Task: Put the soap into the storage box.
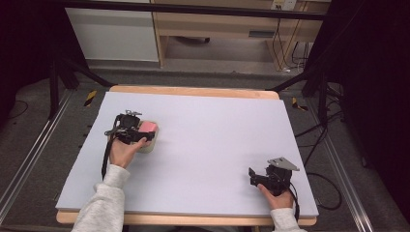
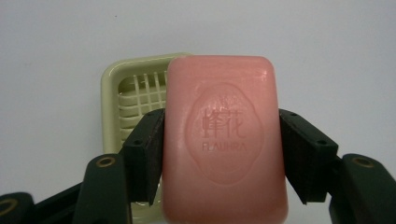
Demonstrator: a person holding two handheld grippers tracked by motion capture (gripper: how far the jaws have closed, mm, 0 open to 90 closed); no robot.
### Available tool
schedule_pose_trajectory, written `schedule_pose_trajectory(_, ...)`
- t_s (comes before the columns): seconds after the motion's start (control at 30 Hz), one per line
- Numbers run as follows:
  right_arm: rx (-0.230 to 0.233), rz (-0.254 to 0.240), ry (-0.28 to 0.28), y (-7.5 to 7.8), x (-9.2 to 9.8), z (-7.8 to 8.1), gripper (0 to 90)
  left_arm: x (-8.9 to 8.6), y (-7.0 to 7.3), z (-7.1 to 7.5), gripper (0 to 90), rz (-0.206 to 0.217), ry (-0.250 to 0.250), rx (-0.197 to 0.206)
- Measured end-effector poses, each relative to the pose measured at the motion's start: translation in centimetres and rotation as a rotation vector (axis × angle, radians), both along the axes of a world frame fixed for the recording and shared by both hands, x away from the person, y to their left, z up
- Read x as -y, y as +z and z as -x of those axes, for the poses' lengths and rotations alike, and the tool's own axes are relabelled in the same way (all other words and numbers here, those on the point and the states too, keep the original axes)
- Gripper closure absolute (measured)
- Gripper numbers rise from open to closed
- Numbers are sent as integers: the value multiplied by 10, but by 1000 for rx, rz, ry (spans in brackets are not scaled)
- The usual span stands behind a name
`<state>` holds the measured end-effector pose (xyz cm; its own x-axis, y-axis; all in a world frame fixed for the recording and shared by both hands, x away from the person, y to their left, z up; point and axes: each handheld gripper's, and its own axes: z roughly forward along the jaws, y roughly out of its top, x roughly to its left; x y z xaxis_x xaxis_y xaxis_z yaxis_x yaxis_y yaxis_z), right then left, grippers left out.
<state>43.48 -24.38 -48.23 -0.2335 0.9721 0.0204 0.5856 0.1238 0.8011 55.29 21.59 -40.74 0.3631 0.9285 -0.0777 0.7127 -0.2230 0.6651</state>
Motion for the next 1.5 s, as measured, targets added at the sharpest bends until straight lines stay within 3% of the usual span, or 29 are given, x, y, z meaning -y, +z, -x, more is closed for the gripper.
schedule_pose_trajectory(0.7, 3, 2, 0, 0, 0, 0, 59, -9, -14, -17, 371, 16, 56, -3)
schedule_pose_trajectory(0.83, 0, 3, 3, 0, 0, 0, 59, -9, -16, -19, 371, -3, 60, -6)
schedule_pose_trajectory(1.5, -1, 3, 3, 0, 0, 0, 59, -10, -28, -24, 371, -11, 74, -23)
